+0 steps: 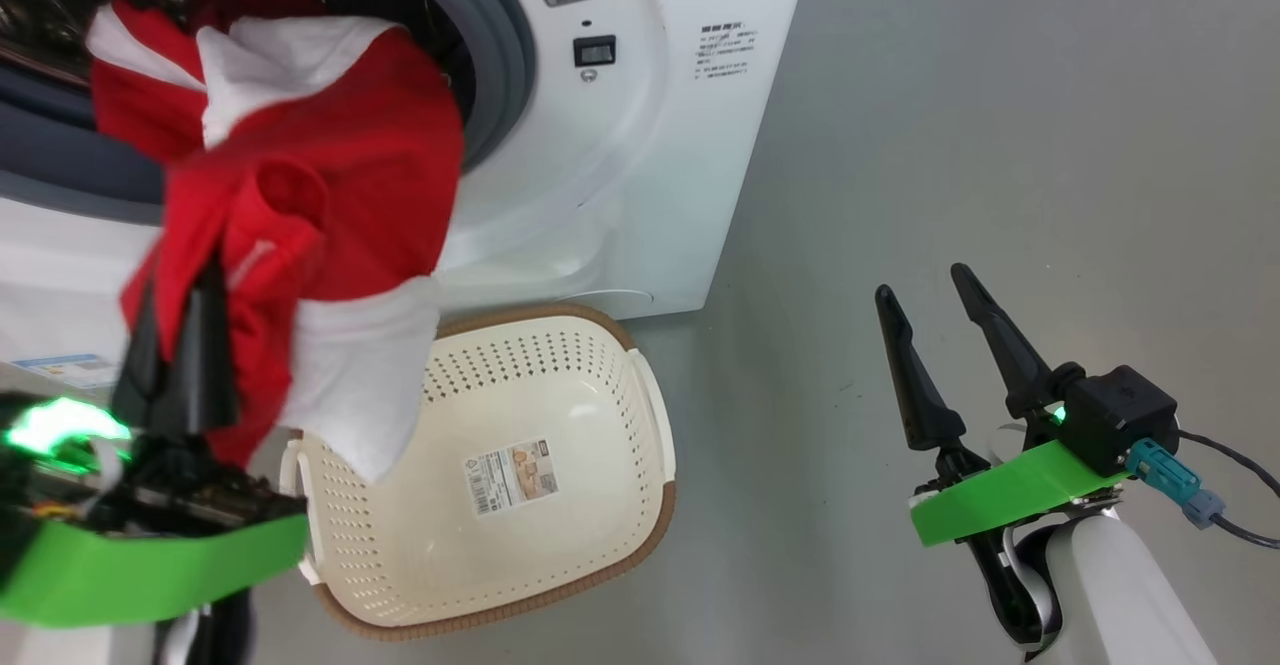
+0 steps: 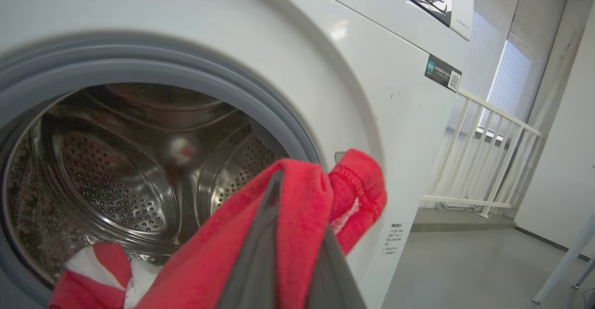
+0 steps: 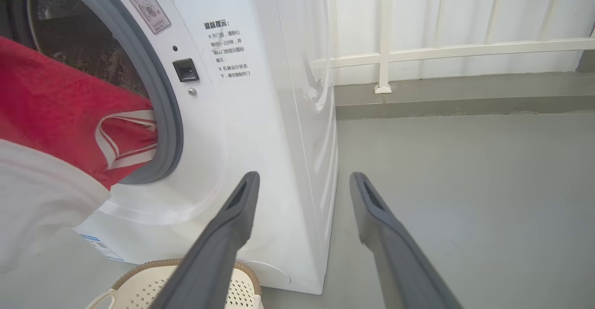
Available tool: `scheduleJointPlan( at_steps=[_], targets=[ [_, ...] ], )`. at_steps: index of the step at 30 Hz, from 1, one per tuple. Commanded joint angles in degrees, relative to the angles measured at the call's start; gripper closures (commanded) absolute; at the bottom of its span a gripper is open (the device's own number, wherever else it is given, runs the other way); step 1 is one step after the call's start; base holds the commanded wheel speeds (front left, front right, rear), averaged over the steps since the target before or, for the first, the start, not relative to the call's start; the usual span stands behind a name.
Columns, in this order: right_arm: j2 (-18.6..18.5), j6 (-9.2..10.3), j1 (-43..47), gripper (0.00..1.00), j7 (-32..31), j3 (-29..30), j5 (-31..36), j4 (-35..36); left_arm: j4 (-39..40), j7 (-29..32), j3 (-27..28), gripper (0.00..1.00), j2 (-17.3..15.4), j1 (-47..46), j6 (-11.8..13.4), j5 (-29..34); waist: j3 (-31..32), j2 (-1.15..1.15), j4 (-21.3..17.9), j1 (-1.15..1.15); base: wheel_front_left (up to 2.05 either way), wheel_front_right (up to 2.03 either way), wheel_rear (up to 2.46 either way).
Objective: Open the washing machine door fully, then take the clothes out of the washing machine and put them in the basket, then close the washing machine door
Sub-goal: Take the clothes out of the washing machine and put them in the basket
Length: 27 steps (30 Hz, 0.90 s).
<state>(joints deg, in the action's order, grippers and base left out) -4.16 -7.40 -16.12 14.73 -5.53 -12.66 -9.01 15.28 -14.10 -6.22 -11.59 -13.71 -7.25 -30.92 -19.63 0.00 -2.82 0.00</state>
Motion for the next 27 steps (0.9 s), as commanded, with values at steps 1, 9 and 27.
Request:
scheduleJointPlan(
  at_steps=[1, 9, 27],
  targets=[
    [0.1, -0.09, 0.6, 0.00, 0.3, -1.5, 0.2, 1.3, 0.0, 0.3, 1.3, 1.00, -1.1, 0.7, 0.3, 0.1, -0.2, 0.00, -0.1, 0.00, 0.00, 0.00, 0.00],
    [0.3, -0.09, 0.3, 0.00, 0.3, -1.8, 0.3, 1.2, -12.9, -0.2, -2.8, 1.00, -0.2, 1.6, 0.0, -1.4, -0.8, 0.00, -0.6, 0.00, 0.00, 0.00, 0.00],
    [0.8, -0.09, -1.4, 0.00, 0.3, -2.2, 0.5, 1.9, -41.9, -0.9, -10.5, 1.00, -0.6, -6.8, -0.2, -5.3, -4.5, 0.00, -2.1, 0.00, 0.00, 0.00, 0.00]
  ],
)
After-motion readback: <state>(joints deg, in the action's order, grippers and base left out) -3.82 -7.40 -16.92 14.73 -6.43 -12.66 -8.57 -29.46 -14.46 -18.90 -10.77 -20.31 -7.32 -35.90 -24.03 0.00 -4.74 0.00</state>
